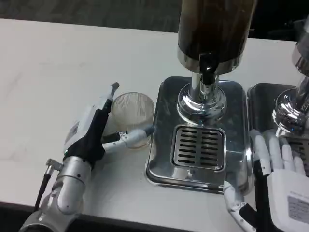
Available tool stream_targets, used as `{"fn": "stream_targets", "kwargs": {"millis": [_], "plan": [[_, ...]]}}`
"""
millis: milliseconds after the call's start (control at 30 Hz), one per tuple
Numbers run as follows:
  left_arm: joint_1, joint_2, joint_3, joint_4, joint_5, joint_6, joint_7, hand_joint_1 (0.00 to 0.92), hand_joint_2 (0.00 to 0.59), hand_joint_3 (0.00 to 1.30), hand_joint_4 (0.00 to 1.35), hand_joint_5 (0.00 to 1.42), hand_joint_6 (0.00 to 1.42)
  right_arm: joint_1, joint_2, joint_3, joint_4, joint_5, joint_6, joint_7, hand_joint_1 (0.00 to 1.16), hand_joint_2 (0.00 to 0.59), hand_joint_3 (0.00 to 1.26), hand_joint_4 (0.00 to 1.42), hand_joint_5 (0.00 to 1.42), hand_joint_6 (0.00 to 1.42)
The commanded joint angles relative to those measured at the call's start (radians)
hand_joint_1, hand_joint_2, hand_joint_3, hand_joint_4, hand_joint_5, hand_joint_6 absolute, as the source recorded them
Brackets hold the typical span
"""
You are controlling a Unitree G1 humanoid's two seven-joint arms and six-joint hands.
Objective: Grasp the cup under the faucet to collect the drink, then remove the cup.
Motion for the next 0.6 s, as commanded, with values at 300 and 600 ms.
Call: {"fn": "stream_targets", "kwargs": {"millis": [300, 600], "plan": [[-0.016, -0.018, -0.025, 0.025, 0.018, 0.006, 0.046, 0.661, 0.051, 0.21, 0.22, 0.39, 0.43, 0.032, 0.013, 0.008, -0.032, -0.014, 0.013, -0.016, 0.22, 0.470, 0.06, 0.00, 0.00, 0.06], [-0.010, -0.016, -0.051, 0.027, 0.030, 0.017, 0.121, 0.749, 0.001, 0.74, 0.82, 1.04, 1.14, 0.029, 0.015, 0.007, -0.031, -0.009, 0.010, -0.017, 0.22, 0.470, 0.06, 0.00, 0.00, 0.09]]}}
